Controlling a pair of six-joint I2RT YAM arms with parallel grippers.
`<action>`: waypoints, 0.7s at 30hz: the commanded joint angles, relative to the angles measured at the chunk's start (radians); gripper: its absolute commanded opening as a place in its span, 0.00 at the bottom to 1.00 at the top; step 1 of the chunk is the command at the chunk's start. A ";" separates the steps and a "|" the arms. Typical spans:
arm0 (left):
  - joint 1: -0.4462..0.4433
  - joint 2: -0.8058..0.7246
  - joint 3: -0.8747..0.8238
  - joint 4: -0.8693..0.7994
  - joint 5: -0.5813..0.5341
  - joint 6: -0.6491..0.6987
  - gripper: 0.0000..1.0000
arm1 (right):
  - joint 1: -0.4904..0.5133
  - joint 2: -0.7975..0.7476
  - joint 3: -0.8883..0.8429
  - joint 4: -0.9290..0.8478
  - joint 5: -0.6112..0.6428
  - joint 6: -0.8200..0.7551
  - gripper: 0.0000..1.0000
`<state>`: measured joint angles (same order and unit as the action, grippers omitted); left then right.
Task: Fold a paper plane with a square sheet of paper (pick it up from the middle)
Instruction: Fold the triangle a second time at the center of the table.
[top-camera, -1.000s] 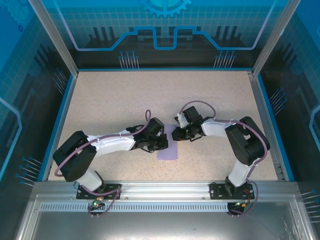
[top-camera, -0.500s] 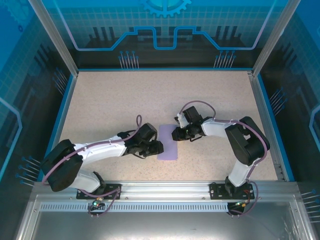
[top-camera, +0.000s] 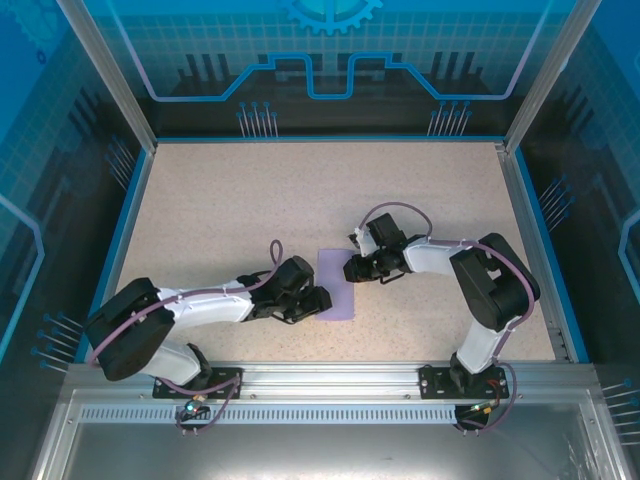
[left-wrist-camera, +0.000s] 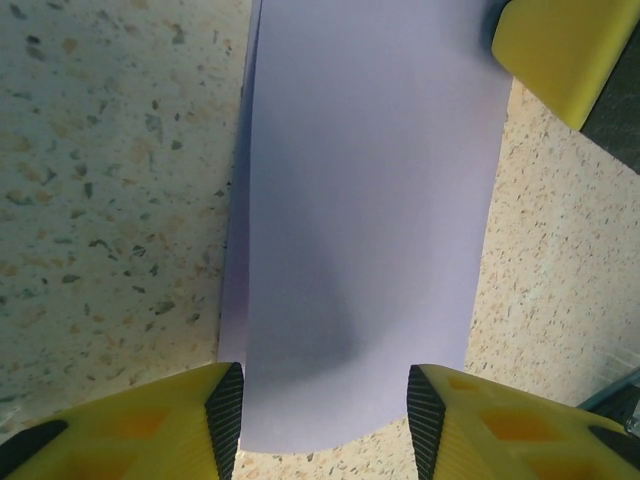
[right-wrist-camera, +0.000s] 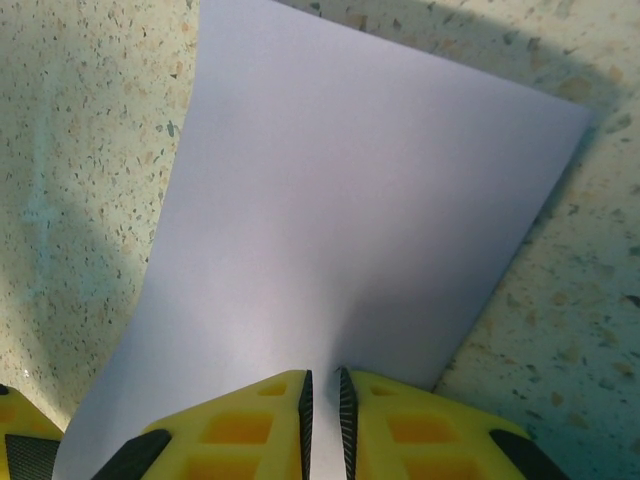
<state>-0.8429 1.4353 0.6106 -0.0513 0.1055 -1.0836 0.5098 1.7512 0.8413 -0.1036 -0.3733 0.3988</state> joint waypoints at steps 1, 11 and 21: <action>-0.009 0.008 -0.023 0.024 0.014 -0.026 0.50 | -0.009 0.007 -0.021 -0.021 -0.005 -0.003 0.18; -0.016 -0.017 -0.051 0.023 0.007 -0.045 0.51 | -0.008 0.004 -0.024 -0.025 -0.004 -0.004 0.18; -0.017 -0.032 -0.027 0.018 -0.006 -0.034 0.37 | -0.010 -0.005 -0.030 -0.030 -0.004 -0.006 0.18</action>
<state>-0.8524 1.4319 0.5724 -0.0177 0.1047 -1.1259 0.5095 1.7508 0.8368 -0.0959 -0.3748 0.3988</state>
